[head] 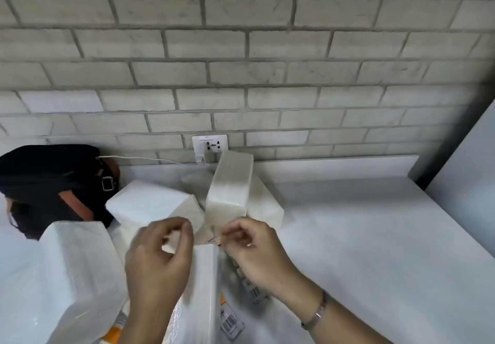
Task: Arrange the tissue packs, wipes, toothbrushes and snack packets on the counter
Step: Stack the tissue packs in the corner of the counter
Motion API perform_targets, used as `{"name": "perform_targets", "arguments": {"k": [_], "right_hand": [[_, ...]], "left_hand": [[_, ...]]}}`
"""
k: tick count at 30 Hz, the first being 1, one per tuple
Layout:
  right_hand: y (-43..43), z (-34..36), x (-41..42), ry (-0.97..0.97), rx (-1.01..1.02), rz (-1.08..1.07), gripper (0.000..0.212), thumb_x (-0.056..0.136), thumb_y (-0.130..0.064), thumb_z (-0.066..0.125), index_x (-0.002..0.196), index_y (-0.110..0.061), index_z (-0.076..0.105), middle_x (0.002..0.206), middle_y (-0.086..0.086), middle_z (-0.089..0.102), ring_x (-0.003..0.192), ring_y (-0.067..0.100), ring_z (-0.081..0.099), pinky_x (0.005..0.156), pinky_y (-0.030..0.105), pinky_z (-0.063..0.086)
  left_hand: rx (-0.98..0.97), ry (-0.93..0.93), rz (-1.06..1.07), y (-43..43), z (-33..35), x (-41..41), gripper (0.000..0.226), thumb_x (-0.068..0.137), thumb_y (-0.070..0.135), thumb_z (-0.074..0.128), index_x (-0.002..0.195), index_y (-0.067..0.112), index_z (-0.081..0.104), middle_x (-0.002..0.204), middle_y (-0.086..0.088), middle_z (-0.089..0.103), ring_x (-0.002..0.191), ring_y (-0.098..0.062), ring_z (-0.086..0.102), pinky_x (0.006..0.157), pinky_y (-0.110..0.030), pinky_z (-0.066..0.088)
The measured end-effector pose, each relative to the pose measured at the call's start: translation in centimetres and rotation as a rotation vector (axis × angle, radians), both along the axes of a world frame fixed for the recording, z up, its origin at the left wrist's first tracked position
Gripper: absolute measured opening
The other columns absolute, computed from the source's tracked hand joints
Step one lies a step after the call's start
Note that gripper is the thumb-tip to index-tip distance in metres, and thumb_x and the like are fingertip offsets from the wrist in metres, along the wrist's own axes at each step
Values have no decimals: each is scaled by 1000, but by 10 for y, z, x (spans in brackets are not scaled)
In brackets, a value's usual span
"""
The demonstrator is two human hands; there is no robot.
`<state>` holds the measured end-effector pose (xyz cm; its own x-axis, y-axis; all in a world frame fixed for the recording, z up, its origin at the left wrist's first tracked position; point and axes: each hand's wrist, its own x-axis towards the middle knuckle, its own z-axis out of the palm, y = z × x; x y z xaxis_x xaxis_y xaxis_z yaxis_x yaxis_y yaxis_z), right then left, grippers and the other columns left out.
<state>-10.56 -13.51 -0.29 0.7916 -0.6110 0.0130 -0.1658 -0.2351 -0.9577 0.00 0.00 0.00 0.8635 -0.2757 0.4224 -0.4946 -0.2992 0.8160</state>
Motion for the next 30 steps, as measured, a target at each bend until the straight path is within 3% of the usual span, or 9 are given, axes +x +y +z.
{"name": "perform_targets", "arguments": {"k": [2, 5, 7, 9, 11, 16, 23, 27, 30], "right_hand": [[1, 6, 22, 4, 14, -51, 19, 87, -23, 72, 105, -29, 70, 101, -7, 67, 88, 5, 62, 81, 16, 50], [0, 9, 56, 23, 8, -136, 29, 85, -31, 69, 113, -34, 63, 109, -9, 58, 90, 7, 59, 86, 26, 53], [2, 8, 74, 37, -1, -95, 34, 89, -31, 69, 122, -30, 62, 114, -9, 57, 100, 9, 59, 94, 27, 52], [7, 5, 92, 72, -19, -1, 50, 91, -33, 67, 140, -27, 55, 132, -6, 53, 120, 11, 55, 106, 27, 45], [9, 6, 109, 117, -8, 53, 64, 94, -36, 63, 153, -25, 41, 152, -2, 42, 138, 14, 45, 116, 28, 36], [8, 6, 128, 184, 109, 127, 69, 98, -37, 57, 160, -22, 31, 162, 1, 37, 147, 18, 37, 110, 23, 31], [17, -12, 132, 122, 185, 103, 66, 90, -47, 60, 151, -32, 40, 146, -4, 53, 129, 15, 55, 111, 39, 46], [27, -17, 119, 24, 191, 84, 64, 83, -53, 64, 143, -38, 46, 131, -8, 65, 118, 10, 63, 107, 39, 50], [32, -8, 100, -56, 198, 74, 54, 86, -44, 70, 136, -35, 52, 120, -11, 70, 110, 8, 67, 103, 40, 53]], "left_hand": [[66, -57, 128, 0, -3, 17, 32, 82, 37, 65, 110, 23, 72, 117, -1, 65, 117, -29, 56, 106, -45, 40], [81, 247, 162, -2, -10, 41, 76, 78, 52, 62, 146, 21, 49, 151, -14, 42, 143, -35, 32, 118, -48, 25], [1, 405, 143, -4, -21, 50, 86, 82, 57, 66, 155, 24, 35, 160, -12, 33, 150, -31, 27, 122, -49, 25], [-122, 521, 147, -7, -25, 53, 87, 90, 53, 67, 160, 24, 25, 161, -6, 35, 147, -26, 36, 120, -46, 32], [-254, 658, 134, -11, -26, 53, 79, 99, 45, 62, 162, 23, 20, 145, 2, 45, 128, -20, 47, 107, -37, 37], [-572, 889, 95, -16, -32, 65, 75, 100, 39, 62, 162, 28, 21, 138, 1, 57, 117, -23, 61, 92, -38, 46], [-718, 745, -25, -17, -47, 63, 40, 99, 19, 57, 138, 29, 56, 130, -13, 70, 110, -31, 70, 81, -39, 60], [-773, 598, -31, -12, -48, 64, 55, 92, 18, 58, 144, 34, 53, 142, -10, 62, 128, -38, 61, 108, -63, 46], [-764, 456, -105, -16, -35, 58, 62, 97, 4, 52, 152, 33, 46, 146, -11, 59, 133, -41, 56, 109, -68, 42]]}}
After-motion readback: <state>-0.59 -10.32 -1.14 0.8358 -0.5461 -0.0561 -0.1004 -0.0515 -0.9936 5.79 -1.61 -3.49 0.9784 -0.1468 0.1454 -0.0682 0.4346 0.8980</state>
